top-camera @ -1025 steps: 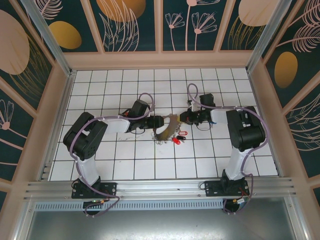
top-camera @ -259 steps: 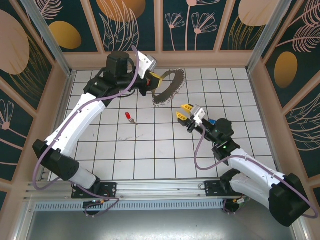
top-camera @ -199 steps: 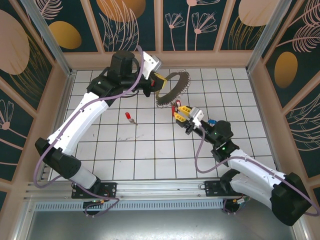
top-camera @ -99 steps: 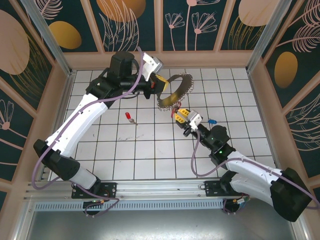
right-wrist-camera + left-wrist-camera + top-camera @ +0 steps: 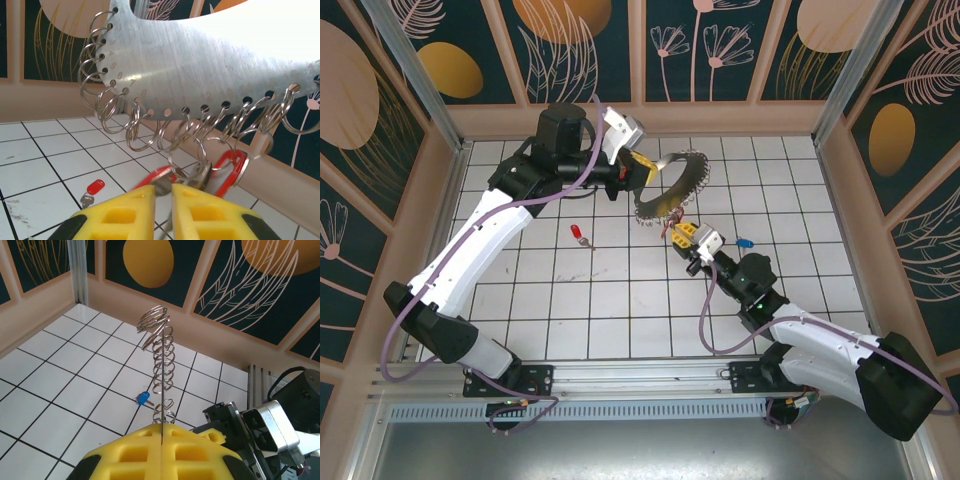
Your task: Put the keys on the keyring
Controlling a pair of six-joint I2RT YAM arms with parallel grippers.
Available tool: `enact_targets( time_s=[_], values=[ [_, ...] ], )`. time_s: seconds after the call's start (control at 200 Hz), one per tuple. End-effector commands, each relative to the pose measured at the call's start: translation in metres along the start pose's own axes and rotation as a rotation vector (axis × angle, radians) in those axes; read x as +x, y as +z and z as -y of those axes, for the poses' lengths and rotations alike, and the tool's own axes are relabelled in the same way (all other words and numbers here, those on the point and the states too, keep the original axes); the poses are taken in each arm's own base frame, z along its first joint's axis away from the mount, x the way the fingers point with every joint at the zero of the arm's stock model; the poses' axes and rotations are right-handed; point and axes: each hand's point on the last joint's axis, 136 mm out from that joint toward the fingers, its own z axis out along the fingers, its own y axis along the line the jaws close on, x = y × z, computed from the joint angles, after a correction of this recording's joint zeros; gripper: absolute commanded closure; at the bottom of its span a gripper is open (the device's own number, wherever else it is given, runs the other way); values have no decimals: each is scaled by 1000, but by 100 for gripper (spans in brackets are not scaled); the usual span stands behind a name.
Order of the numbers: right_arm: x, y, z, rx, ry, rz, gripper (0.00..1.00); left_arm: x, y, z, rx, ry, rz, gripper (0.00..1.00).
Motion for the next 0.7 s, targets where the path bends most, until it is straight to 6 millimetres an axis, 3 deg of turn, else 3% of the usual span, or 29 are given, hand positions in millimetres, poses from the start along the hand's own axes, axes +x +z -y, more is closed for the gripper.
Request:
enact_targets(
  time_s=[0.0,0.285,0.575,0.696],
  values=[
    [-28,-2,1,-7,11,103,83,-8,-11,19,52,44,29,100],
    [-20,-5,5,18,-6,75,83,-5,-9,20,62,38,11,100],
    [-30,-5,2,0,1,124,86,4,-4,17,73,10,-37,100],
    [-18,0,-1,-16,-2,83,86,5,-2,17,81,-1,-43,100]
  ],
)
